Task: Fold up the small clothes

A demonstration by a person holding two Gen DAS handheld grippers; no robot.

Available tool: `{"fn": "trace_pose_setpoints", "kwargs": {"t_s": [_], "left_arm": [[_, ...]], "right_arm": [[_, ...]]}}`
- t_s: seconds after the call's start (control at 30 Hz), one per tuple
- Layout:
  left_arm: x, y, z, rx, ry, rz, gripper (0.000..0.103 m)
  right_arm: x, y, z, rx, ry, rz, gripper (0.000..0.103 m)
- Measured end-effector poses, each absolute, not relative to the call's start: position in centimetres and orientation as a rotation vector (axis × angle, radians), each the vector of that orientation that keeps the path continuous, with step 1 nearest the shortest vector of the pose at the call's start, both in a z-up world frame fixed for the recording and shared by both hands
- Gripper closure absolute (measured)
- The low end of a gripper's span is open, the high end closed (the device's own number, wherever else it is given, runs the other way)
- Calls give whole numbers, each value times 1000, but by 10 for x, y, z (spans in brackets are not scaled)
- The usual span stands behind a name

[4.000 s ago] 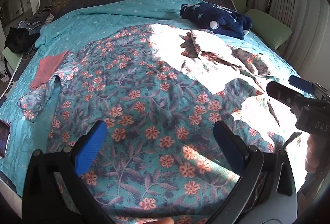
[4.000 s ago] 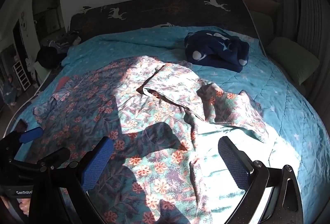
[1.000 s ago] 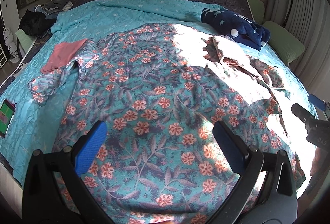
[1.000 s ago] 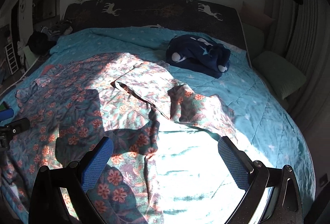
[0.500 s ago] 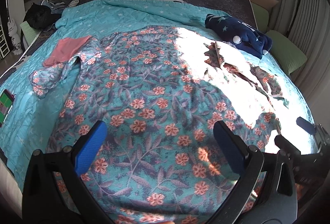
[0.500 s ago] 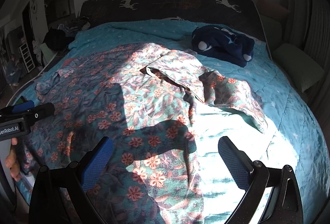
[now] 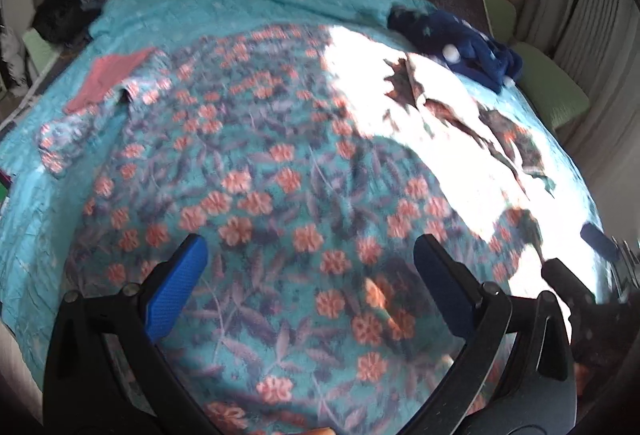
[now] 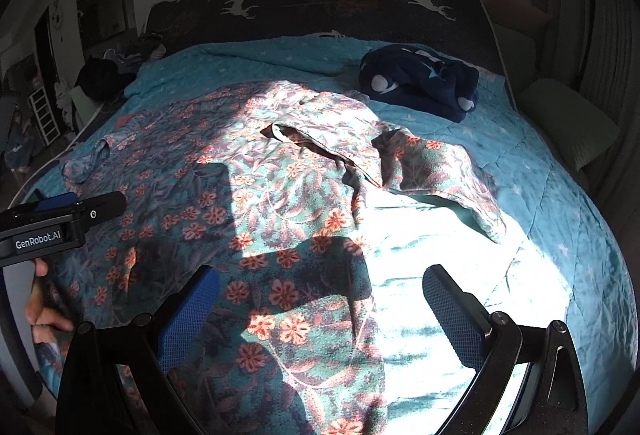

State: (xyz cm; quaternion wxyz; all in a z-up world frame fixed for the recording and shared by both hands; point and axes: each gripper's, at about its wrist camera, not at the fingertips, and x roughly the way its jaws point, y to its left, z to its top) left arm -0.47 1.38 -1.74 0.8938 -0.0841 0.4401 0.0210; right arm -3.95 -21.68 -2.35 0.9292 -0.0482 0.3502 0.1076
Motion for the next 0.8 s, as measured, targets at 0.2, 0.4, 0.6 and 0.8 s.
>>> {"fn": "trace_pose_setpoints", "kwargs": {"t_s": [0.2,0.4,0.6,0.8], "left_arm": [[-26,22,-8,-178,908,41,1],[-25,25,-12,-186,917,44,1],[-23,24,-8,-161,902,36,1],[-24,27,-6,-161,881,44,1]], "right_arm": [[-41,-208,-10,-113,670,236,0],[-38,-201,-3,-95,657,255,0],[-38,-197,0,-101,650,258,0],[-37,-198,0,-97,650,240,0]]}}
